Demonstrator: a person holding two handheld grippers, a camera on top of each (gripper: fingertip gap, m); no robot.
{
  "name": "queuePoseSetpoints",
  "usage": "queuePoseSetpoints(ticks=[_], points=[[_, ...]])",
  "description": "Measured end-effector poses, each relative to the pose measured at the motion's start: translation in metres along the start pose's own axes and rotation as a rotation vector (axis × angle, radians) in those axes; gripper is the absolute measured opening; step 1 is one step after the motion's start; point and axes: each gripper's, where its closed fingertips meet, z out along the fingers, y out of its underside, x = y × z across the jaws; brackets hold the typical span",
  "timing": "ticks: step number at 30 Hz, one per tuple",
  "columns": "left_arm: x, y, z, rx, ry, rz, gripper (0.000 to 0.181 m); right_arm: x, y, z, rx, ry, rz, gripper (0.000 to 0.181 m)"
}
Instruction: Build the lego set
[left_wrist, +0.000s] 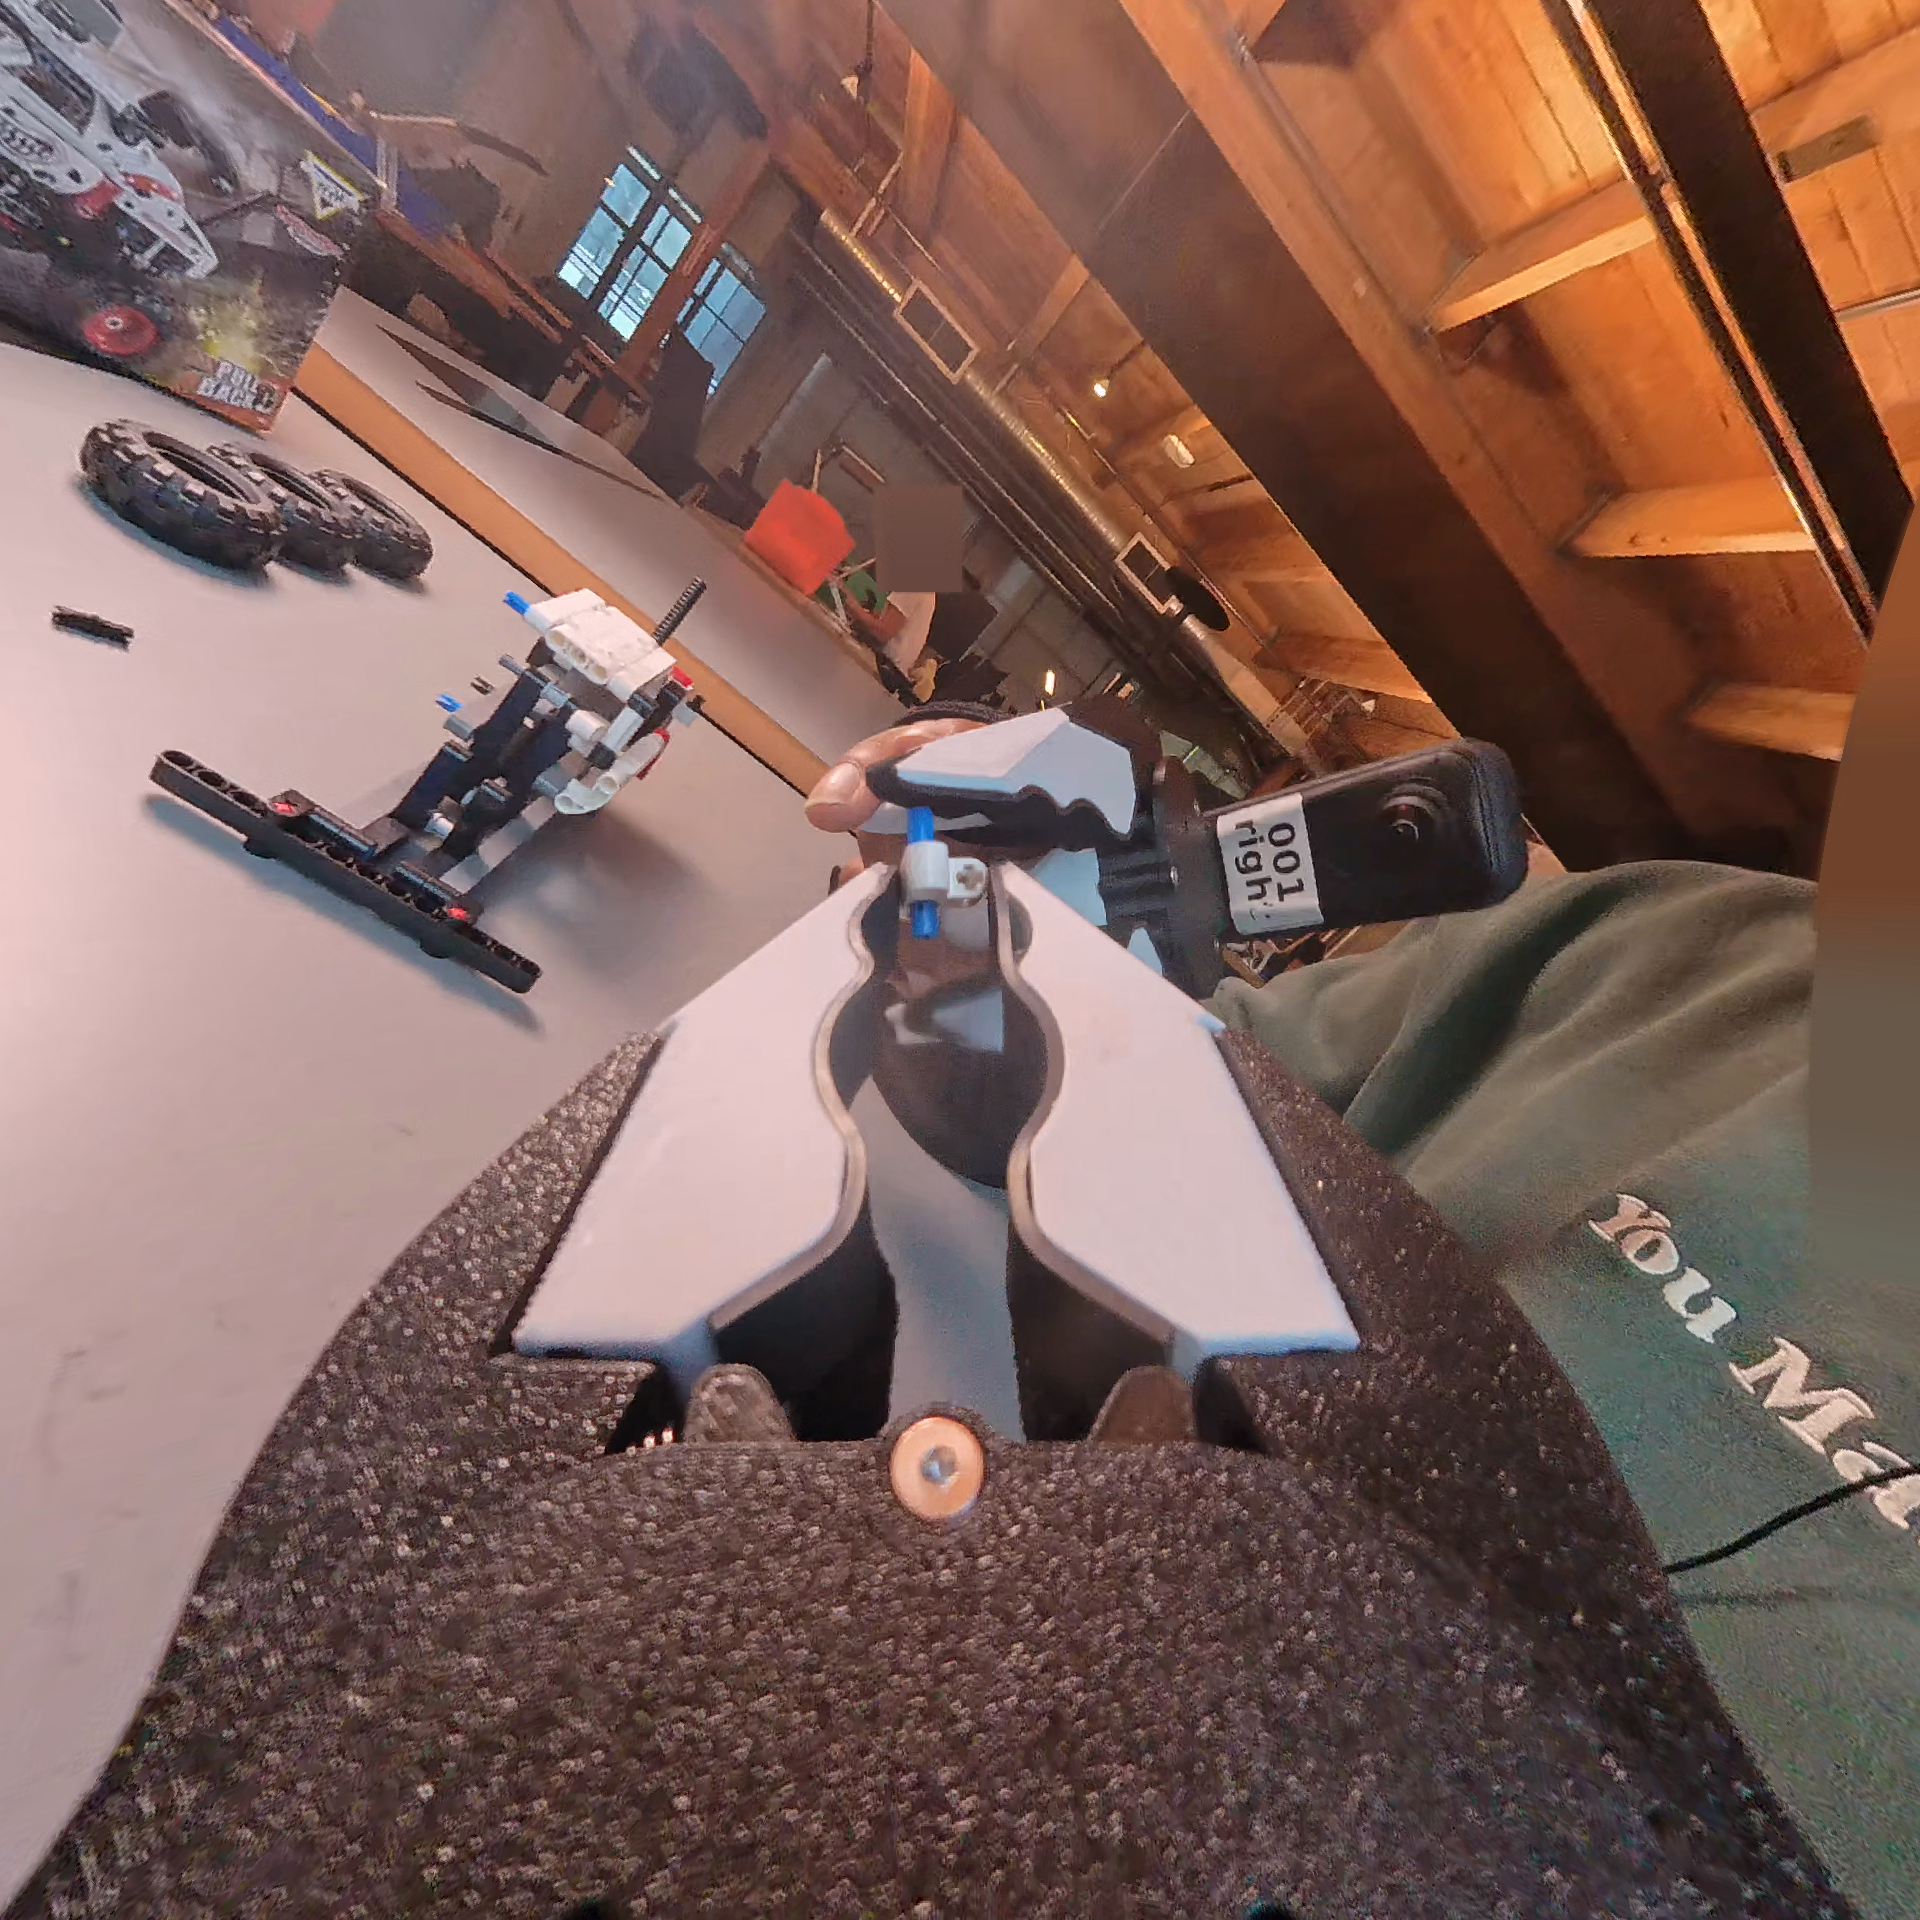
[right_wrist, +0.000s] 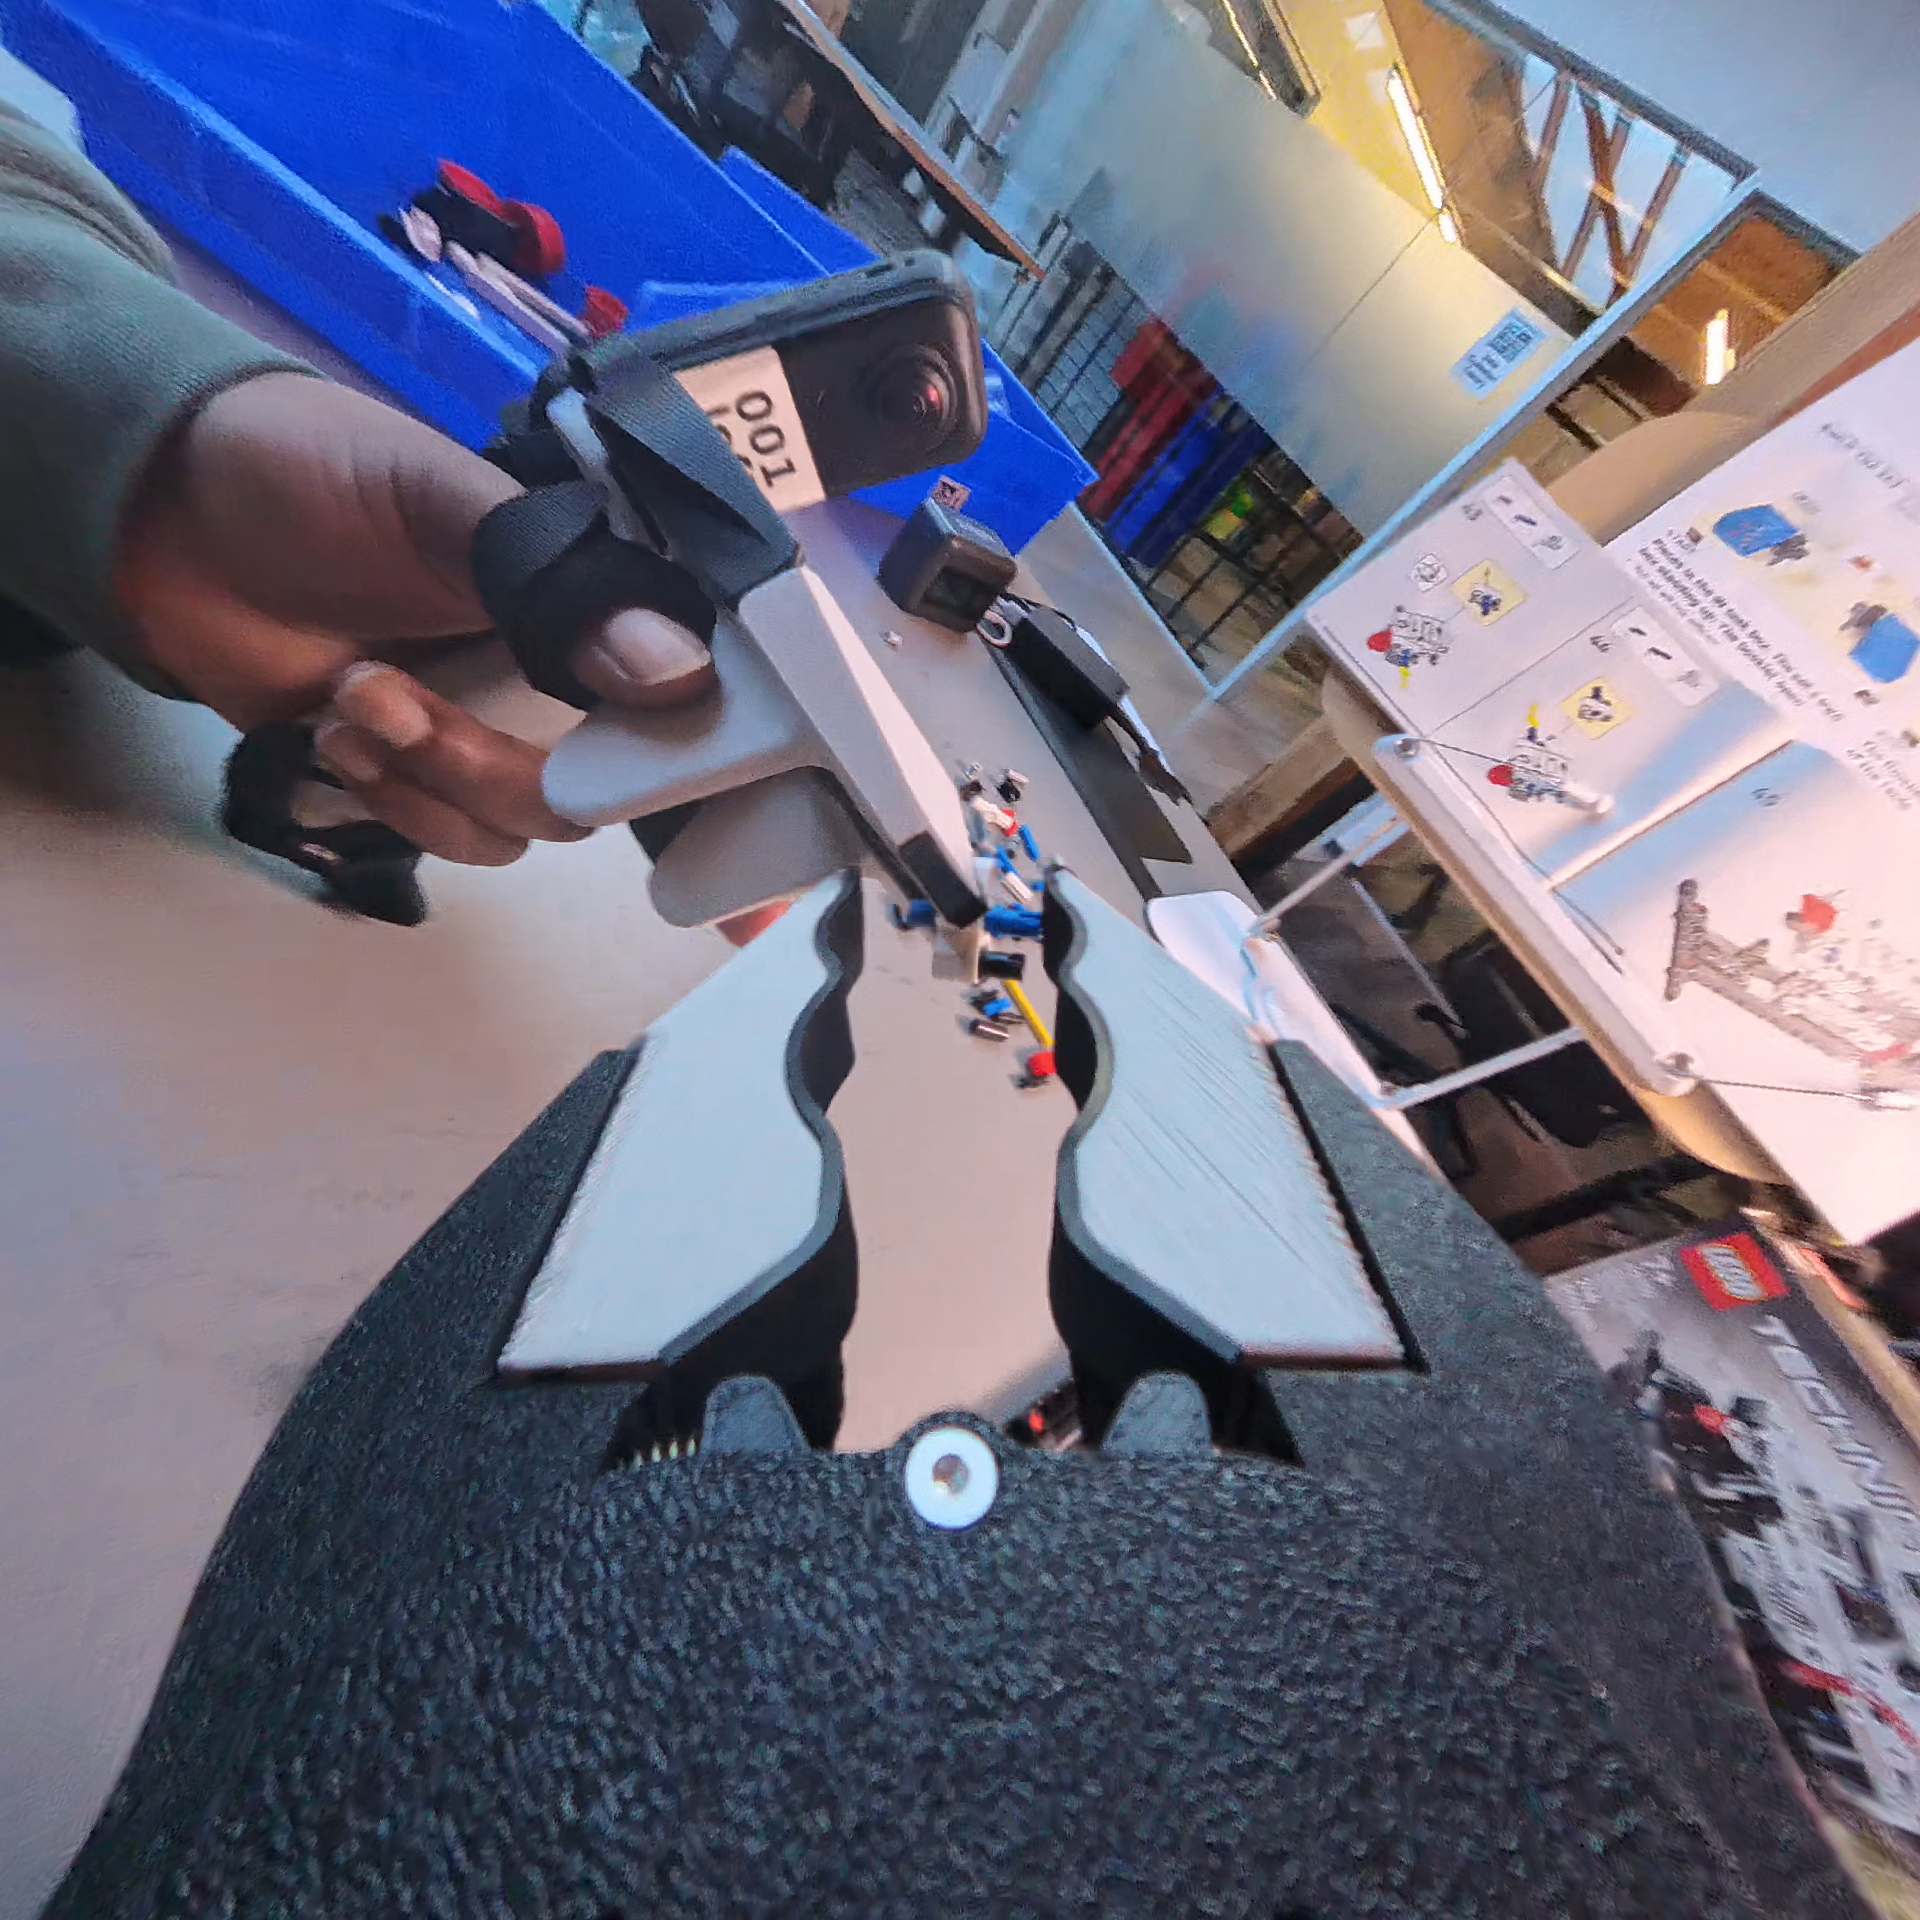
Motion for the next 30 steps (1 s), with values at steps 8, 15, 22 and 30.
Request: queuePoseSetpoints(ticks=[8,15,22,30], points=[[0.0,0.0,-0.003,0.064,0.042,-0.13,0.015,-0.001,-0.001,0.003,0.06,0.013,-0.024,0.027],[0.0,0.006,-0.001,0.018,0.086,-0.213,0.015,-0.006,0.003,-0.001,0.104,-0.069,0.062,0.024],[-0.007,0.012,-0.001,-0.026,0.098,-0.285,0.014,-0.012,0.011,0.0,0.122,-0.145,0.139,0.024],[-0.007,0.014,-0.001,-0.037,0.118,-0.318,0.014,-0.02,0.012,-0.005,0.134,-0.216,0.145,0.036]])
